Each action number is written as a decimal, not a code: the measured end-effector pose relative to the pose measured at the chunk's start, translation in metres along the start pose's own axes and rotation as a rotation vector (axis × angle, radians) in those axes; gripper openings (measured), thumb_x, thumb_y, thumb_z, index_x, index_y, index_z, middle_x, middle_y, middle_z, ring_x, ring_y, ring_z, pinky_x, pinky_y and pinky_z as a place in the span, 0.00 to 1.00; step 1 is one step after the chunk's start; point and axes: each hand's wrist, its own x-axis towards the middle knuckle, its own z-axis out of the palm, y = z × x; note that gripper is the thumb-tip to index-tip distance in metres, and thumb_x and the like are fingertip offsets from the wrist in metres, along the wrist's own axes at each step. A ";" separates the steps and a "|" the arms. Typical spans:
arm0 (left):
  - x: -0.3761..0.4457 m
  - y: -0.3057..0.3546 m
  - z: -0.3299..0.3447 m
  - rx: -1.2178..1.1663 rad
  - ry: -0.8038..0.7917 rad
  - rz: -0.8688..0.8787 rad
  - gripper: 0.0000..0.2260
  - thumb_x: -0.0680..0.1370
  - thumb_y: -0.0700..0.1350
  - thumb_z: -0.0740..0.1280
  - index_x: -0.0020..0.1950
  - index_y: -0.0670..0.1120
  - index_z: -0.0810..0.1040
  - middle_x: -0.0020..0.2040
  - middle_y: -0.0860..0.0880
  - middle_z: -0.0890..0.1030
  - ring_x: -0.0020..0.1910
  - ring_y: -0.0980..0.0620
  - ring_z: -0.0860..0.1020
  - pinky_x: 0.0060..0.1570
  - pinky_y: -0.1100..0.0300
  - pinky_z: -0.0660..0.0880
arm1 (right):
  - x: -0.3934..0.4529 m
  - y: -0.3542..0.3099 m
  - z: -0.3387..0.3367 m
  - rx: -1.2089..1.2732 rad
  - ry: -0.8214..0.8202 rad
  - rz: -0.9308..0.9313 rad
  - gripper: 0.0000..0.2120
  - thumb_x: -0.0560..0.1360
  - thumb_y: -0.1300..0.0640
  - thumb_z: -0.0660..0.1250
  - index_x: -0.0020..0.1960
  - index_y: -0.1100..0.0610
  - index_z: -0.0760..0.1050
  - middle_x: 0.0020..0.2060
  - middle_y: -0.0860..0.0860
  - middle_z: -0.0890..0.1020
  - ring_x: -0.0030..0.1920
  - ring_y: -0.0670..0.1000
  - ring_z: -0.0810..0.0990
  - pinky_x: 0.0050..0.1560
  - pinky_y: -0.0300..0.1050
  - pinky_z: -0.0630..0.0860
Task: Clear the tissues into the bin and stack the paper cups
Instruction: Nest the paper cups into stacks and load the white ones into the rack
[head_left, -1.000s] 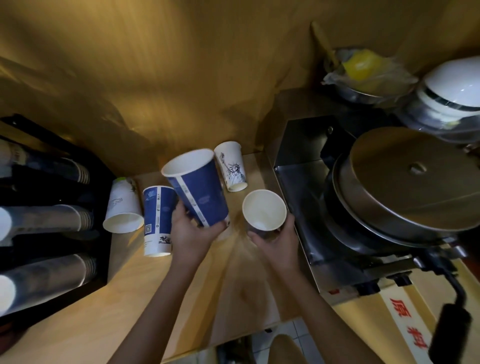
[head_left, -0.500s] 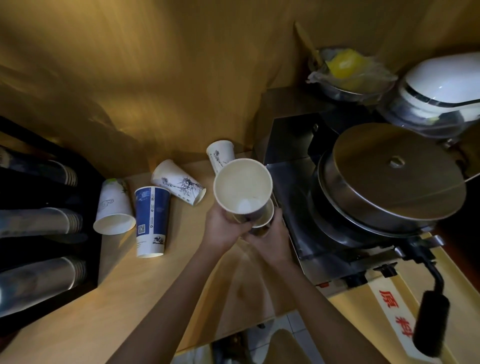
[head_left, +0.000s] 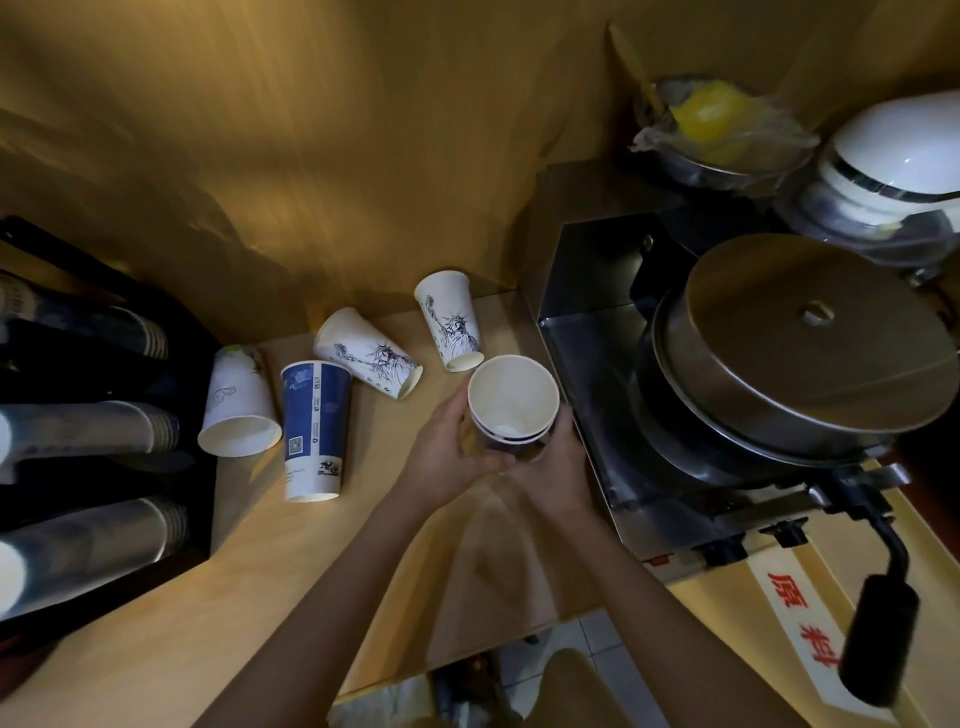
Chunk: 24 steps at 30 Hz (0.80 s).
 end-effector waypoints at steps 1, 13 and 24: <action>-0.001 0.000 -0.004 0.014 -0.008 0.004 0.43 0.60 0.49 0.77 0.70 0.57 0.57 0.69 0.53 0.69 0.66 0.52 0.69 0.64 0.56 0.68 | 0.001 -0.001 0.002 0.002 -0.011 0.004 0.37 0.58 0.58 0.80 0.61 0.60 0.65 0.57 0.58 0.78 0.58 0.56 0.76 0.49 0.38 0.68; -0.026 -0.043 -0.068 0.122 0.708 -0.308 0.12 0.73 0.43 0.67 0.55 0.42 0.76 0.56 0.41 0.77 0.55 0.43 0.75 0.50 0.56 0.71 | 0.003 -0.024 0.048 0.027 -0.190 -0.092 0.38 0.58 0.57 0.80 0.63 0.57 0.65 0.58 0.54 0.78 0.57 0.52 0.76 0.50 0.37 0.70; -0.032 -0.109 -0.074 0.289 0.546 -0.652 0.31 0.69 0.46 0.72 0.66 0.39 0.62 0.61 0.34 0.73 0.60 0.35 0.72 0.58 0.44 0.71 | 0.004 -0.022 0.054 0.109 -0.215 -0.090 0.36 0.57 0.58 0.80 0.60 0.54 0.66 0.51 0.47 0.77 0.53 0.50 0.78 0.53 0.47 0.77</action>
